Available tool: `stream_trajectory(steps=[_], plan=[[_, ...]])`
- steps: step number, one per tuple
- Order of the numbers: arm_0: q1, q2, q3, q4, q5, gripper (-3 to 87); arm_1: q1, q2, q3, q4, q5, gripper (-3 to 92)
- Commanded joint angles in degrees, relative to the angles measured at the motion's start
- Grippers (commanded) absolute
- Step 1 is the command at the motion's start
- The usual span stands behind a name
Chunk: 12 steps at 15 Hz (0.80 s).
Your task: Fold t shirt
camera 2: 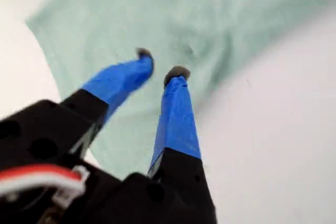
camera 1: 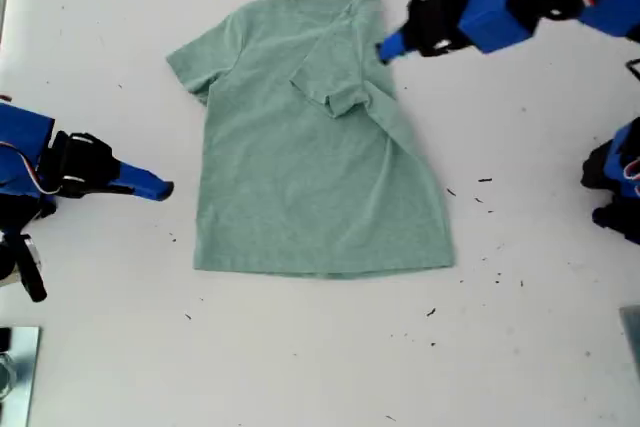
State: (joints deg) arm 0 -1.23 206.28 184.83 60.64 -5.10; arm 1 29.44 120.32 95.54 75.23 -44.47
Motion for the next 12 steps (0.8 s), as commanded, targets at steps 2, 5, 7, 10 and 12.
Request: stream_trajectory(steps=[2, 5, 7, 10, 12], plan=[[-0.1, 0.3, 0.2, -0.5, -1.2, -0.2, -0.7, 34.0, 46.0, -0.7, 7.3, 2.3], [-0.1, -0.4, -1.1, -0.7, -3.2, -0.2, -3.3, 46.8, 64.3, -3.6, 11.2, 2.3], [-0.2, -10.5, -10.4, -2.0, -3.0, -0.2, -3.5, 51.2, 69.3, -6.1, 11.0, 2.4], [-9.4, -42.4, -39.7, 9.1, 4.7, -0.2, -3.7, 51.4, 72.9, -9.4, 10.7, 2.4], [-21.6, -59.0, -58.7, 19.4, 16.4, -0.2, -3.9, 52.1, 73.7, -10.2, 10.4, 2.4]])
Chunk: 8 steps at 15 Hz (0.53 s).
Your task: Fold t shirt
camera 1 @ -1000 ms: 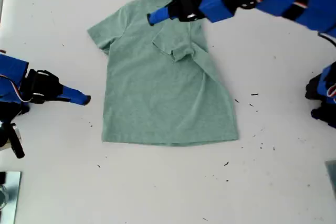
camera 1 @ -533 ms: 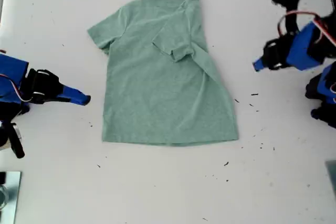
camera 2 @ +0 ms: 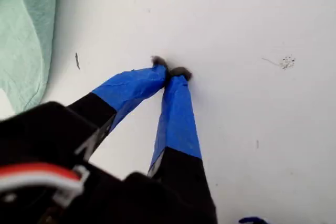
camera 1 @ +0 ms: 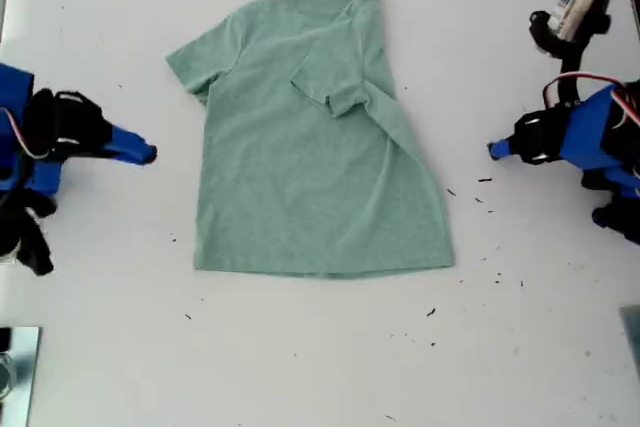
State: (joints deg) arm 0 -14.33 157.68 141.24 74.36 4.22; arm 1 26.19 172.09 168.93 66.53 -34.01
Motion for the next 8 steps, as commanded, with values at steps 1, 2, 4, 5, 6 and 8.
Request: stream_trajectory(steps=[1, 2, 4, 5, 6, 8], plan=[[-15.0, -16.1, -22.1, 8.2, 13.6, -0.2, -0.6, 0.9, 0.7, -1.7, -0.1, 2.4], [-22.1, -20.0, -26.7, 9.3, 19.4, -0.2, -0.6, 1.8, 1.2, -1.7, -0.1, 2.4], [-31.9, -28.3, -33.3, 10.9, 28.4, 12.3, -0.6, 3.4, 1.8, -1.1, -0.3, 2.4], [-33.0, -31.6, -36.7, 11.3, 30.9, 22.3, -0.7, 3.5, 1.9, -1.1, -0.3, 2.4], [-33.8, -34.5, -39.3, 11.7, 32.0, 24.1, -0.8, 3.6, 1.9, -1.1, -0.2, 2.4], [-36.1, -40.3, -40.3, 11.3, 34.0, 25.0, -0.8, 4.1, 2.2, -1.1, -0.3, 2.3]])
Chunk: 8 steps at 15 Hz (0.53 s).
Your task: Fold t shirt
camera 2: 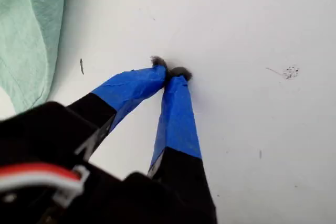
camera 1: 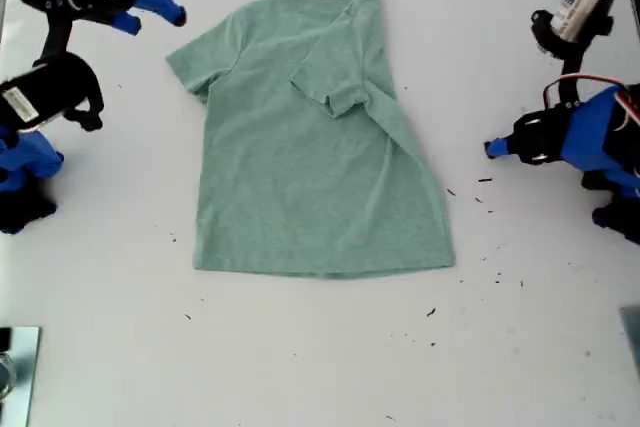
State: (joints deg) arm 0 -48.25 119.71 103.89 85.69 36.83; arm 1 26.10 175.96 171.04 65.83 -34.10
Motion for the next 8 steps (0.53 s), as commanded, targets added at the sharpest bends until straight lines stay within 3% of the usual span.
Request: stream_trajectory(steps=[1, 8], plan=[[-2.7, -4.4, -1.9, -1.3, 1.8, 25.0, -0.8, 0.7, 0.2, -0.3, -0.3, 2.3], [-6.2, -21.4, 11.1, -19.3, 3.0, 23.3, -1.5, 11.3, 2.6, 4.8, 0.4, 2.3]])
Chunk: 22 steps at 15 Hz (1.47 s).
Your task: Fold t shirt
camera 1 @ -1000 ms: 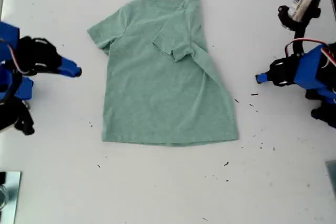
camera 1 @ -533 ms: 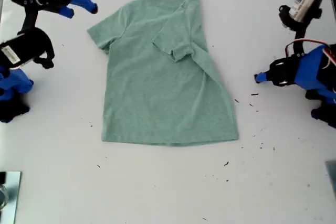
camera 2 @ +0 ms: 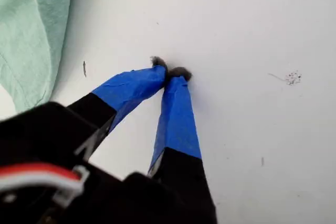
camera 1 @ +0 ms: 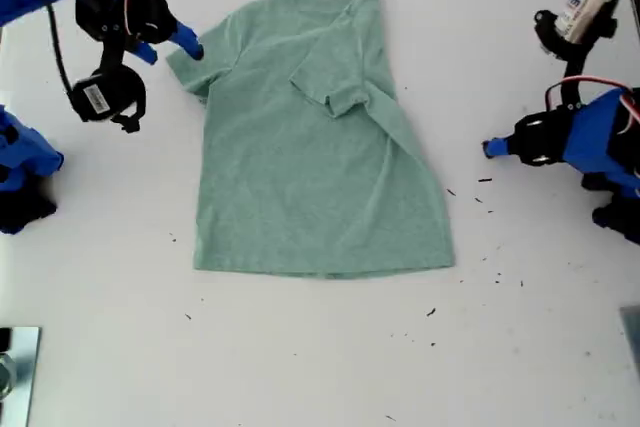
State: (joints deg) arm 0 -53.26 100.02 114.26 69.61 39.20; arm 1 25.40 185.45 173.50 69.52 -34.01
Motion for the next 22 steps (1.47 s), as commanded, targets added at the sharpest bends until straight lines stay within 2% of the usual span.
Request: stream_trajectory(steps=[1, 3, 6, 10, 12, 14, 17, 21, 22], plan=[[-1.2, -4.6, 1.8, -5.7, 0.4, 23.2, -0.8, 3.1, 0.4, 1.8, 0.3, 2.3], [-1.5, -9.8, 2.1, -10.1, 0.7, 21.0, -0.8, 3.6, 0.6, 1.9, 0.3, 2.3], [-0.3, -12.9, 0.5, -11.9, 0.5, -0.2, -0.8, 3.7, 0.6, 1.9, 0.3, 2.3], [2.7, 5.9, -4.9, -4.4, 0.0, -0.2, -0.8, 4.0, 0.8, 2.0, 0.3, 2.3], [4.0, 8.9, -8.0, -4.0, 0.2, -0.2, -0.8, 4.0, 0.8, 2.0, 0.2, 2.3], [9.1, 9.4, -12.3, -6.8, -0.5, -0.2, -0.9, 4.1, 0.9, 2.0, 0.3, 2.3], [19.2, -1.8, -24.6, -12.7, -4.6, -0.2, -0.8, 4.1, 0.9, 2.0, 0.3, 2.3], [25.6, -30.1, -51.8, -12.4, -3.5, -0.2, -0.8, 4.1, 1.0, 2.0, 0.5, 2.3], [25.5, -36.6, -57.3, -12.5, -2.0, 6.2, -0.8, 4.1, 1.0, 2.1, 0.6, 2.3]])
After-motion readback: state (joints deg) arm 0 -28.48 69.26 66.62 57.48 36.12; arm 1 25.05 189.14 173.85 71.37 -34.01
